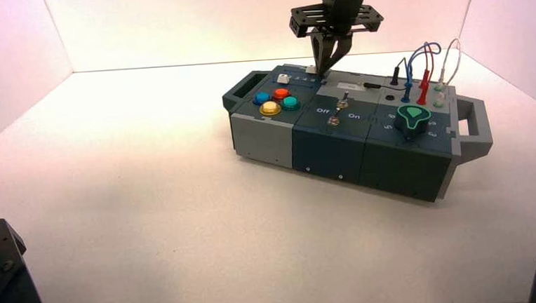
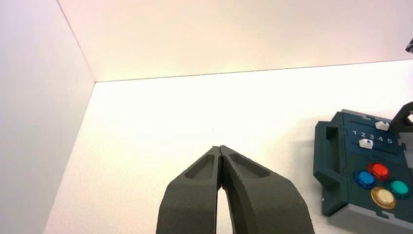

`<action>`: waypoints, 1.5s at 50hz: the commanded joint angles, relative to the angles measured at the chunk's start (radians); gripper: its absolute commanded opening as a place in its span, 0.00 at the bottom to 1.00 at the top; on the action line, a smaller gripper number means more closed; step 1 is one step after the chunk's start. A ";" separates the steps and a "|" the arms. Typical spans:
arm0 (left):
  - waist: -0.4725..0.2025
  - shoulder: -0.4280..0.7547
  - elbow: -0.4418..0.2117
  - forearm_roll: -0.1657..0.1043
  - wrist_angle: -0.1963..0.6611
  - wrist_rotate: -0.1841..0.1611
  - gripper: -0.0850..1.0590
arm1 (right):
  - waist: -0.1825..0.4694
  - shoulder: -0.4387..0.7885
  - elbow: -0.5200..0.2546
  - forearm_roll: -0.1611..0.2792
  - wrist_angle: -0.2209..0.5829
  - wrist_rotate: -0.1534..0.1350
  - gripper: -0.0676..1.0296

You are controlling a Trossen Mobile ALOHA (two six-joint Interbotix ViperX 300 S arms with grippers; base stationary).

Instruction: Move the top slider to position 4.

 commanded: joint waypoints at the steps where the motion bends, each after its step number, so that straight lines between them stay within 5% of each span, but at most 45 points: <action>1: -0.005 0.003 -0.028 -0.002 -0.009 0.003 0.05 | 0.003 0.000 -0.017 -0.002 -0.008 -0.003 0.04; 43: -0.005 0.003 -0.029 -0.002 -0.009 0.003 0.05 | 0.003 0.003 -0.002 -0.002 0.005 -0.005 0.04; 75: -0.005 -0.011 -0.029 -0.002 -0.009 0.005 0.05 | 0.003 -0.117 0.040 -0.020 0.043 -0.005 0.04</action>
